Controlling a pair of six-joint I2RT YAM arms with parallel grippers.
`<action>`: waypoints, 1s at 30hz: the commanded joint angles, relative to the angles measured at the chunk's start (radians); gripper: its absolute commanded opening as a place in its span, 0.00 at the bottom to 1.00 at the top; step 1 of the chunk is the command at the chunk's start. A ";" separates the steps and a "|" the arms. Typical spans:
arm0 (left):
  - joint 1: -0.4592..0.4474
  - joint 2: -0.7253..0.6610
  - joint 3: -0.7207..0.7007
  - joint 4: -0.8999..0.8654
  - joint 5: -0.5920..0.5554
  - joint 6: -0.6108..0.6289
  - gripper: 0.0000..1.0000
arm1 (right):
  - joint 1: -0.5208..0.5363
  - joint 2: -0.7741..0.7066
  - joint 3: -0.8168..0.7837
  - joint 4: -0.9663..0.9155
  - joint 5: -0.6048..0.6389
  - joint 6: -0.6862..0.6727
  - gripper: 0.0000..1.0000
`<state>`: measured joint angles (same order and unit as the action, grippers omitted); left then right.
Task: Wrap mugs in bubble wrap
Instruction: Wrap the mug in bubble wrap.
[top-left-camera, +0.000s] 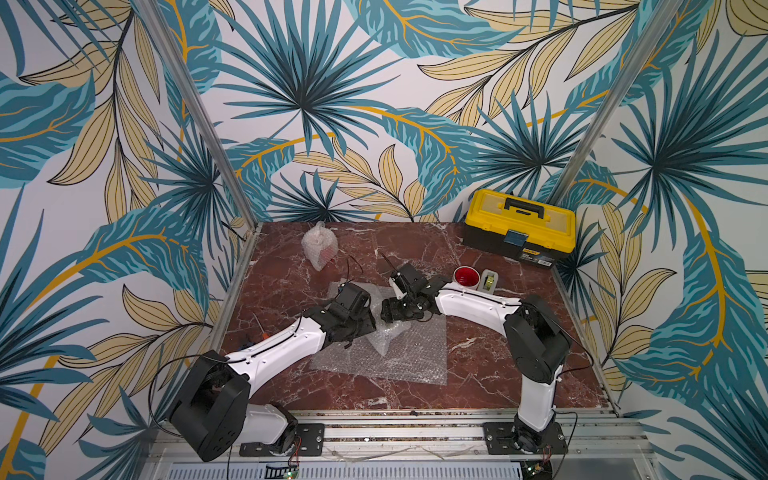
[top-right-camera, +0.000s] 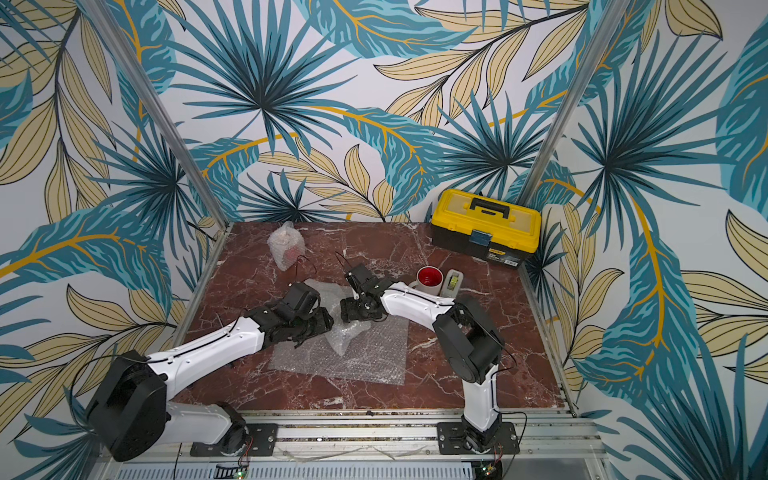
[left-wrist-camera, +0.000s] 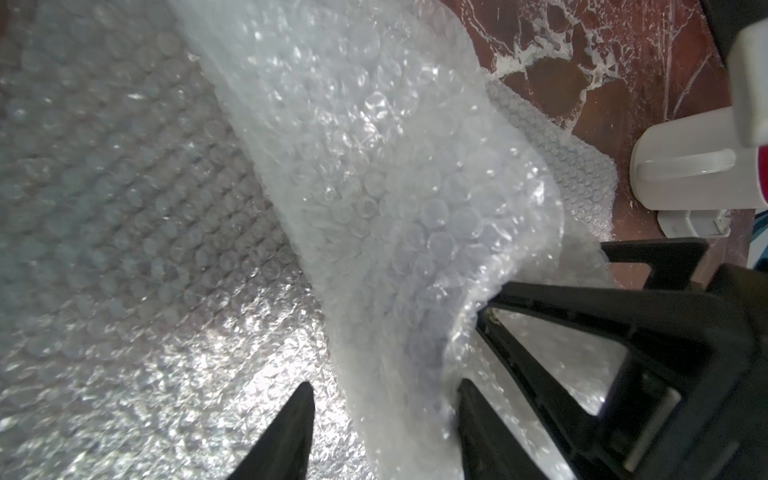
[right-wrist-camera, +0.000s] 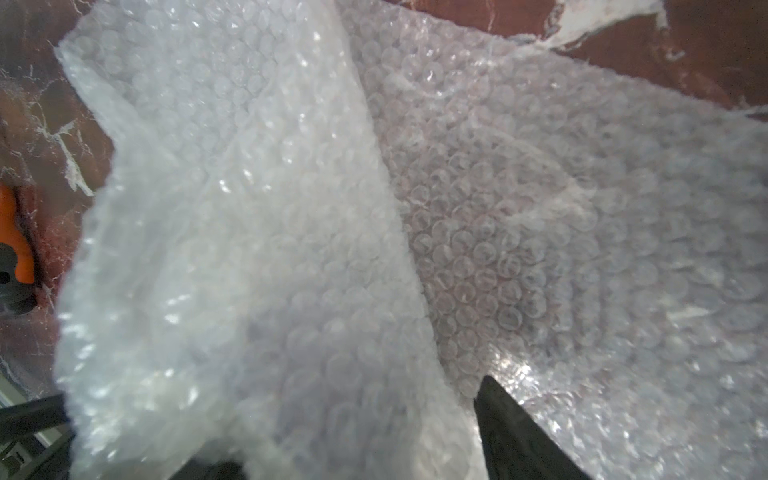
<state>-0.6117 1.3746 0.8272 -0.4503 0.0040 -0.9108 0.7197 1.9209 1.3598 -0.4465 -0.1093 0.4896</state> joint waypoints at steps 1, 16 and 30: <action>0.003 0.043 -0.007 -0.067 -0.012 -0.005 0.55 | -0.003 -0.032 -0.007 -0.022 0.011 0.010 0.75; -0.004 0.148 0.056 -0.114 -0.001 0.004 0.60 | -0.009 -0.127 -0.074 0.047 -0.071 -0.008 0.77; -0.020 0.223 0.085 -0.113 0.005 0.006 0.60 | -0.011 0.016 0.002 0.031 -0.103 0.010 0.77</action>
<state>-0.6159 1.5440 0.9211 -0.4725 0.0074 -0.9211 0.7086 1.9121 1.3441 -0.4141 -0.1829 0.4896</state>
